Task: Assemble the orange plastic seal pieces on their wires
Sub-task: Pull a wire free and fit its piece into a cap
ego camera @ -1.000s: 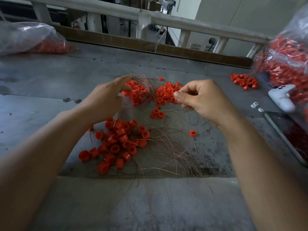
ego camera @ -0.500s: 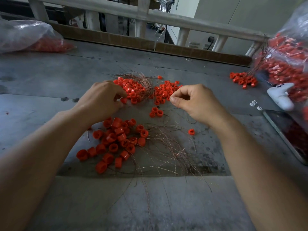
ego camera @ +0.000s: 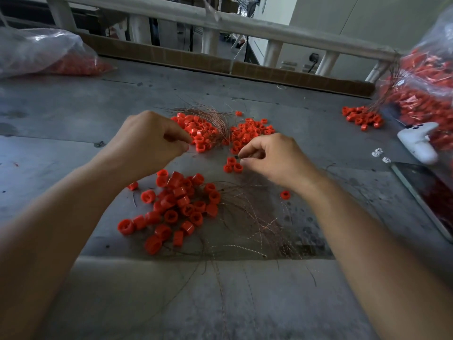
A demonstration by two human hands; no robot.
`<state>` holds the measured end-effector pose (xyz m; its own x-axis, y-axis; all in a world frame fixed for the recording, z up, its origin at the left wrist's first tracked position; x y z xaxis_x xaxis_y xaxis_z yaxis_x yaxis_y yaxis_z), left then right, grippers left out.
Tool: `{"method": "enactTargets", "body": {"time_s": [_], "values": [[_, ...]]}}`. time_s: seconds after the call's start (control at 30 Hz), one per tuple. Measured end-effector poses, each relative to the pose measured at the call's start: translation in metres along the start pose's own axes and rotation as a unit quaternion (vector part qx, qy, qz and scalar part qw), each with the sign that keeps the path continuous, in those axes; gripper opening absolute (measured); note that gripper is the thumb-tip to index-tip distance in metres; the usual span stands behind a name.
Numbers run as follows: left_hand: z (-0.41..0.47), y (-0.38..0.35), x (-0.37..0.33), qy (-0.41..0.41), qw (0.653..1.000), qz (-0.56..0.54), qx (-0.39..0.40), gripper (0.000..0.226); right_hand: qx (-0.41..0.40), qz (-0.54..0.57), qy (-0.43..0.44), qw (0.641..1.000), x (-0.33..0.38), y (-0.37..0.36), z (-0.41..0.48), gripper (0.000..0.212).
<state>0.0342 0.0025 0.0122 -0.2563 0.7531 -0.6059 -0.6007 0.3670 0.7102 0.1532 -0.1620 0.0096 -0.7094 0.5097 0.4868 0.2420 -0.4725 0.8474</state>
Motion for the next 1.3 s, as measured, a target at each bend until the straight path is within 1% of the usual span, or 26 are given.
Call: {"method": "enactTargets", "body": {"time_s": [0.1, 0.17, 0.27, 0.33, 0.43, 0.53, 0.63, 0.73, 0.87, 1.0, 1.3], "values": [[-0.011, 0.005, -0.011, 0.017, 0.994, -0.101, 0.045, 0.019, 0.015, -0.009, -0.005, 1.000, -0.001, -0.002, 0.000, 0.015], [-0.016, 0.005, -0.017, 0.045, 0.982, -0.167, 0.071, 0.017, 0.021, -0.009, -0.003, 1.000, -0.001, -0.003, 0.000, 0.016], [-0.020, 0.002, -0.022, 0.080, 0.967, -0.226, 0.087, 0.013, 0.005, -0.003, -0.005, 1.000, -0.002, -0.003, 0.000, 0.011], [-0.022, -0.001, -0.023, 0.078, 0.968, -0.225, 0.084, 0.017, -0.017, 0.002, -0.006, 1.000, -0.003, -0.001, 0.000, 0.009], [-0.022, -0.003, -0.023, 0.078, 0.967, -0.230, 0.077, 0.018, -0.034, 0.004, 0.003, 0.999, -0.003, 0.002, 0.003, 0.015], [-0.021, -0.002, -0.022, 0.082, 0.965, -0.238, 0.074, 0.016, 0.008, -0.023, 0.036, 0.999, 0.003, -0.002, 0.007, 0.025], [-0.022, -0.001, -0.023, 0.087, 0.964, -0.241, 0.075, 0.015, 0.049, -0.094, 0.061, 0.993, 0.008, -0.012, 0.012, 0.031], [-0.022, -0.001, -0.025, 0.089, 0.963, -0.243, 0.078, 0.013, 0.051, -0.146, 0.068, 0.986, 0.009, -0.018, 0.014, 0.032], [-0.023, -0.001, -0.026, 0.081, 0.964, -0.241, 0.081, 0.014, 0.050, -0.172, 0.084, 0.980, 0.013, -0.022, 0.011, 0.034], [-0.023, -0.003, -0.027, 0.082, 0.963, -0.243, 0.080, 0.015, 0.041, -0.177, 0.101, 0.978, 0.016, -0.023, 0.008, 0.039], [-0.024, -0.003, -0.030, 0.078, 0.964, -0.241, 0.082, 0.015, 0.013, -0.147, 0.104, 0.984, 0.015, -0.023, 0.007, 0.034]]}}
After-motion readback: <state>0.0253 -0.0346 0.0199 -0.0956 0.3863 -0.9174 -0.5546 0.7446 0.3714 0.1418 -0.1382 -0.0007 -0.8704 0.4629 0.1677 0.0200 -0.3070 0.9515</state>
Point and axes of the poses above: each hand's wrist, its own z-axis towards the middle knuckle, its own y-axis out of the back of the hand, x = y × z, the point moved 3 cm from there along z, towards the middle knuckle, and after that the axes turned 5 degrees about -x, right-handed, at the moved point
